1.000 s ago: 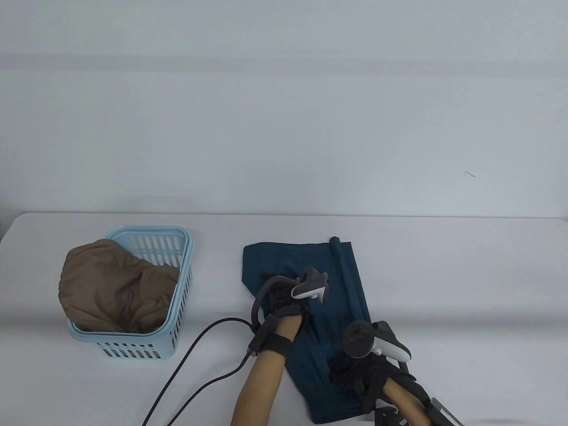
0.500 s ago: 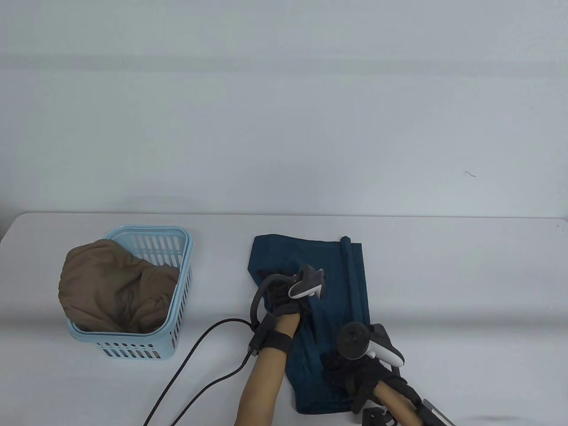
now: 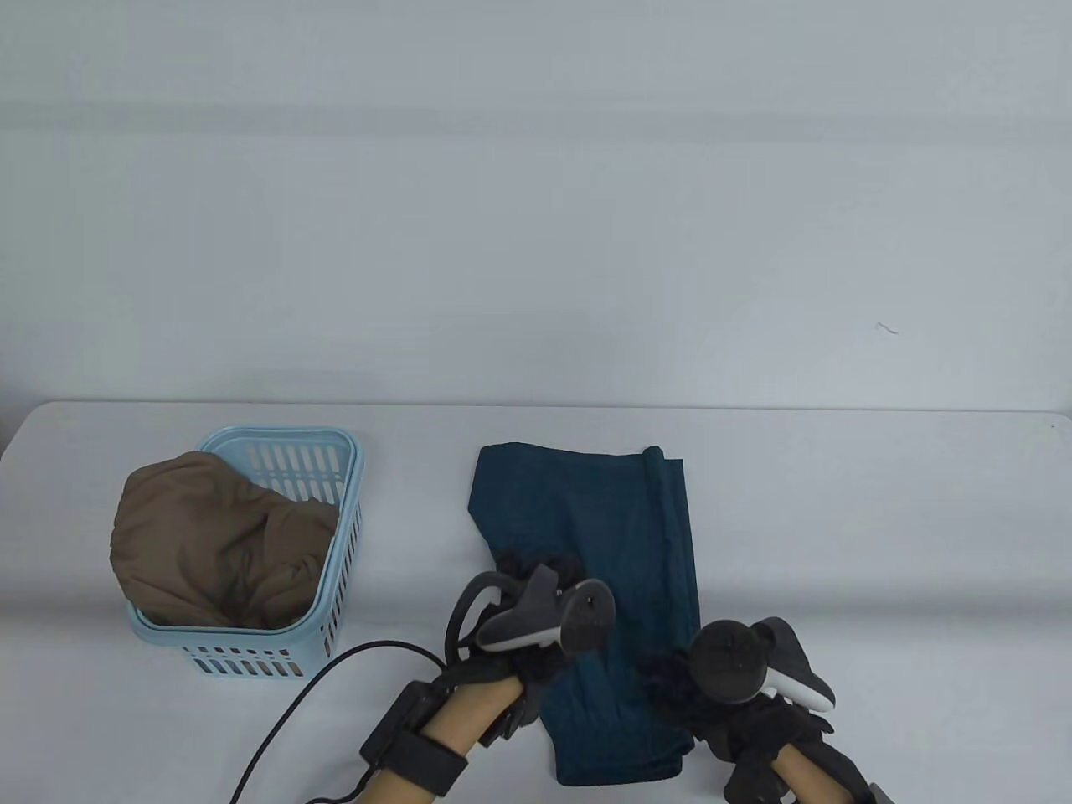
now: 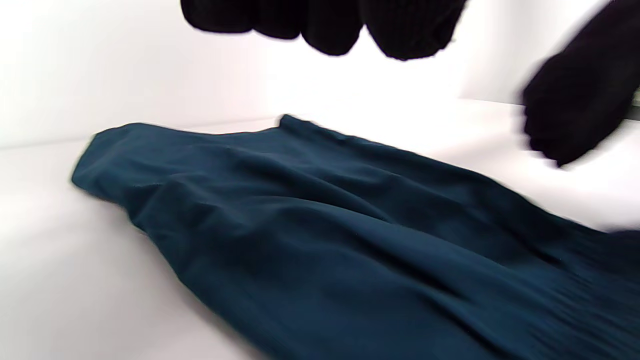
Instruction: Roll shorts into tight roll
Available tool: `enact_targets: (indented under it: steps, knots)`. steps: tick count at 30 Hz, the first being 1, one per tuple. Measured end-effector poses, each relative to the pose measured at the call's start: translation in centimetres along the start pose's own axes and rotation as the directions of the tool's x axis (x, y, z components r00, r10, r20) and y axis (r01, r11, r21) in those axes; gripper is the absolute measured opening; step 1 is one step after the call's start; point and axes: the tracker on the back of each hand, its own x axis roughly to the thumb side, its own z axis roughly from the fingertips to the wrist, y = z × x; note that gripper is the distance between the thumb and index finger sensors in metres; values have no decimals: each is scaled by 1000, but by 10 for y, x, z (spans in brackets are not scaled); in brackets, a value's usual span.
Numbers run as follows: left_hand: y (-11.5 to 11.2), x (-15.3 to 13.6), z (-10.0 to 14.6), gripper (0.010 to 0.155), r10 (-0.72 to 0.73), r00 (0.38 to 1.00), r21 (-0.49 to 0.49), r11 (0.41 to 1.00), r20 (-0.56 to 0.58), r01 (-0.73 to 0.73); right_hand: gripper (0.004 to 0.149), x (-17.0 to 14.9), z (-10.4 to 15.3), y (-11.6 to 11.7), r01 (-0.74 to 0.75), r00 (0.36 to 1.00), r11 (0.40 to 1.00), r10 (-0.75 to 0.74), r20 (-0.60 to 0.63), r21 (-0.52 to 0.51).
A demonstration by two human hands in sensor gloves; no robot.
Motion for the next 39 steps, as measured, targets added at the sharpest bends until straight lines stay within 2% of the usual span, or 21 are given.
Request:
enact_targets:
  steps: [3,5,7,9,12,15,17,19,21,24,27,29,33,36,39]
  knots:
    - [-13,28,29,55,2,994,-20,1000,114,0,69,11,9,16,-108,994,990,106,28,89]
    - [-26,39,37,52,47,988,-60,997,149,-38,75,19,11,23,-170,985,979,167,36,111]
    - [-42,45,40,56,91,984,-100,992,151,-76,80,25,10,29,-244,970,960,243,21,138]
    - [-57,48,38,61,71,986,-187,982,150,-42,83,26,6,37,-315,948,934,319,5,169]
    - [-73,48,37,67,-25,990,-242,968,141,59,84,21,1,48,-354,932,914,363,-8,197]
    - [-89,47,37,79,-25,989,-365,928,143,76,81,15,-3,55,-355,932,915,362,3,190]
    - [-95,46,36,82,-30,988,-363,928,153,84,78,13,-6,59,-369,927,911,375,3,186]
    - [-100,43,33,83,-32,989,-379,921,147,86,70,13,-8,60,-388,920,913,393,-11,123]
    - [-97,38,32,79,0,984,-306,950,179,55,62,12,-7,54,-386,922,921,387,-7,45]
    - [-87,27,34,68,113,979,-264,962,169,-65,56,8,-5,47,-309,951,951,309,1,17]
    - [-80,17,35,60,229,963,-228,954,144,-193,53,3,-4,44,-252,968,968,252,0,3]
    - [-74,9,37,56,315,940,-169,941,129,-292,53,0,-1,41,-174,985,984,174,-2,-21]
    - [-74,5,37,54,348,930,-167,930,116,-327,54,-2,1,41,-95,995,995,95,-3,16]
    - [-76,8,36,53,292,950,-153,949,112,-274,53,-4,0,44,-83,996,995,84,-26,49]
    - [-80,12,32,51,192,978,-89,979,86,-184,54,-7,-3,47,-115,990,992,118,-80,45]
